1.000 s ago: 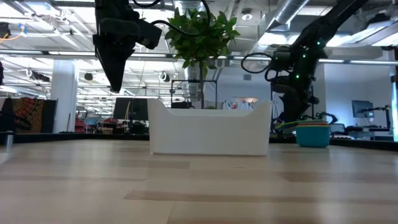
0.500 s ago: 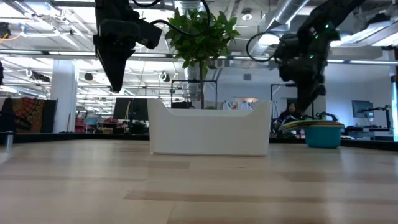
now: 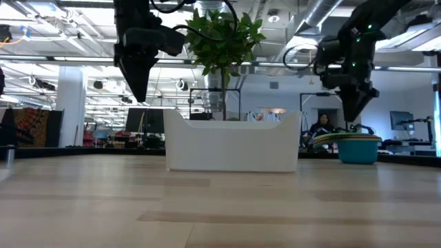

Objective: Nest measuring cups in basket
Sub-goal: Remove the green measuring cup from the blue measuring cup

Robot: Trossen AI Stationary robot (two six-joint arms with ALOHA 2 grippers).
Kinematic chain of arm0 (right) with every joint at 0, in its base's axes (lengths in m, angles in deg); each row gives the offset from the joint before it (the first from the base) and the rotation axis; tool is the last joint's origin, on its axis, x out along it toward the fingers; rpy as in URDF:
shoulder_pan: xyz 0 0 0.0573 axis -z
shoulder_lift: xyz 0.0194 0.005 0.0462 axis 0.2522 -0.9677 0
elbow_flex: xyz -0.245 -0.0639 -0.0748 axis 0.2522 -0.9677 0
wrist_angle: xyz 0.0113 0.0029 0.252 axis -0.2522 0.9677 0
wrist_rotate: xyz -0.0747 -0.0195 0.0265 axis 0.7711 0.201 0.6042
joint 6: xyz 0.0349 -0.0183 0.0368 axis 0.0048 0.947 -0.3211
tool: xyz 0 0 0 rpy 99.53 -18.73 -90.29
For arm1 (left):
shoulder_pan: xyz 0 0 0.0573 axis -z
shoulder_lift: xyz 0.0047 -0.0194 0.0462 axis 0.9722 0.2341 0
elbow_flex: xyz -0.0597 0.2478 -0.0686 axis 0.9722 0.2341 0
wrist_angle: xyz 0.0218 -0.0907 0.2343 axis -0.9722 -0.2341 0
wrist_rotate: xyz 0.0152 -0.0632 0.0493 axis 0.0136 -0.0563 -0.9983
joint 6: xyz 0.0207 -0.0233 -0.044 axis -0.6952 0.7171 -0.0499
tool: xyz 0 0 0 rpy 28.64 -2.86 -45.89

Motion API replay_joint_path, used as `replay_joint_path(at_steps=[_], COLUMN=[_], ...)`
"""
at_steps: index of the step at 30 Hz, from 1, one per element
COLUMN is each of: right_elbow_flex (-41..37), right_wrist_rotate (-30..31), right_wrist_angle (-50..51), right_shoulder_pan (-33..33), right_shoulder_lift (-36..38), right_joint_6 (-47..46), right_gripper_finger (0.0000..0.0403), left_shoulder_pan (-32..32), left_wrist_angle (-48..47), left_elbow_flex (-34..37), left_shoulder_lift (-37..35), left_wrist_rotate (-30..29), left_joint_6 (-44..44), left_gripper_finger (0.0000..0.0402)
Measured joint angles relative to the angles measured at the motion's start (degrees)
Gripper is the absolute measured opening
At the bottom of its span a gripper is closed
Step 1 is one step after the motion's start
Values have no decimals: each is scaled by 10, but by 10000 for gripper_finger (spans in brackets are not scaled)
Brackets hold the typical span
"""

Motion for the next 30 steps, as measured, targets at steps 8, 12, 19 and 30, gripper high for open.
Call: replay_joint_path(at_steps=[8, 12, 19, 30], right_elbow_flex=[-1, -1, 0, -1], right_wrist_rotate=[-2, 7, 11, 12], right_wrist_angle=[22, 8, 8, 19], right_shoulder_pan=[8, 8, 8, 3], right_shoulder_lift=[-56, -65, -85, -92], right_joint_6=[29, 36, 51, 45], right_gripper_finger=[107, 106, 106, 106], left_shoulder_pan=[0, 0, 0, 0], left_wrist_angle=[2, 2, 2, 4], left_elbow_flex=[0, 0, 0, 0], left_shoulder_lift=[0, 0, 0, 0], left_wrist_rotate=[0, 0, -1, -1], left_joint_6=[-7, -3, -2, 4], left_gripper_finger=[6, 6, 6, 6])
